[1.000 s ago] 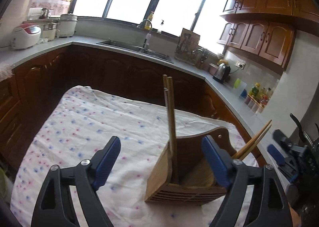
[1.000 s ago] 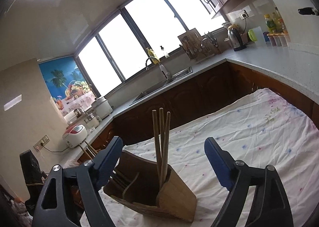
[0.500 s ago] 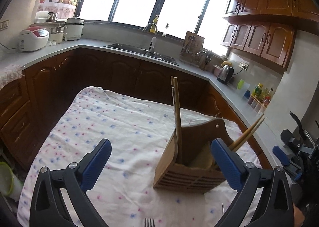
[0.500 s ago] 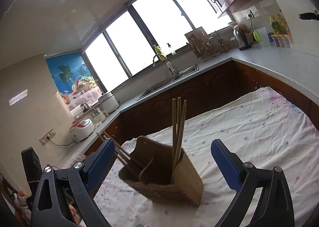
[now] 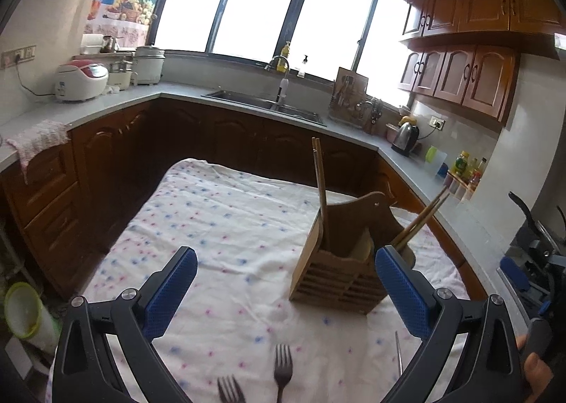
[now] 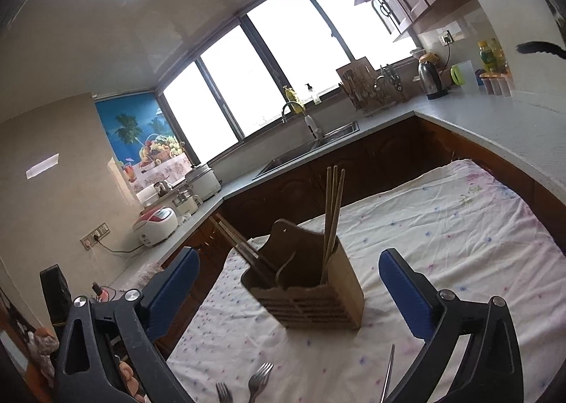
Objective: Organize utensils
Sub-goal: 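Withdraw the left tool back from the holder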
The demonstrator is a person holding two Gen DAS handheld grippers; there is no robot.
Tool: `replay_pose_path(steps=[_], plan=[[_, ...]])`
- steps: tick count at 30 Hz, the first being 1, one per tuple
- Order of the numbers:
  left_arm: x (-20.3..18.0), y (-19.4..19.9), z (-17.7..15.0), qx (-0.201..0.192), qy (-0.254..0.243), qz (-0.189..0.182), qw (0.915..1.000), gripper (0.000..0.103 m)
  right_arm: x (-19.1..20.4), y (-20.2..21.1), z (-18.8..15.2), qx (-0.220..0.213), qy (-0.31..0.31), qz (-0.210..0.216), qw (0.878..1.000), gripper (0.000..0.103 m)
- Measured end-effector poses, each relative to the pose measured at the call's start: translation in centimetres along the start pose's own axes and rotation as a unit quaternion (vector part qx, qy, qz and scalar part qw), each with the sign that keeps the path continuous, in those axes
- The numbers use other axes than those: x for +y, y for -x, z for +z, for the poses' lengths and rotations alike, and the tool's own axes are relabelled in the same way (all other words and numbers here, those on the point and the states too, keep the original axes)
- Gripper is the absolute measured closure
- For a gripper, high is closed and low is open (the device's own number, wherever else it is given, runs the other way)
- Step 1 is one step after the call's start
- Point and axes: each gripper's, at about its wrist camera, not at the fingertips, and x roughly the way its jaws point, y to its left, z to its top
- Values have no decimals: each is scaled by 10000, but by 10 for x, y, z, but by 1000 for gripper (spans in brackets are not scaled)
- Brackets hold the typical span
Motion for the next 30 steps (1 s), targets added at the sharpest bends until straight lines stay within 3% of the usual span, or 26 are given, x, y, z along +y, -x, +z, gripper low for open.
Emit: replay_pose_path(steps=[12,15,21,22,26,30], plan=[[5,77,-55,-102,-332,-32,9994,1,20,61,-61,16,647,-229,9976,0],[9,93,-73,-166,-366,169,9990,1,24,78,-78,-153,928,-423,9947,0],[7,130,-84,-533,-379,193,9977,1,50,112,-64,-508,1654,-563,9833,0],[2,143,-81,-763,-458,200,9958,1,55,121,-62,-667,1788,-586,9799,0],[-1,167,-95,-1152,-601,258,9912,1,60,143,-79,-1135,2007,-808,9697,0],[-5,159,-129,-781,-754,165,9939,1,47,139,-111,-1105,1870,-878,9722,0]])
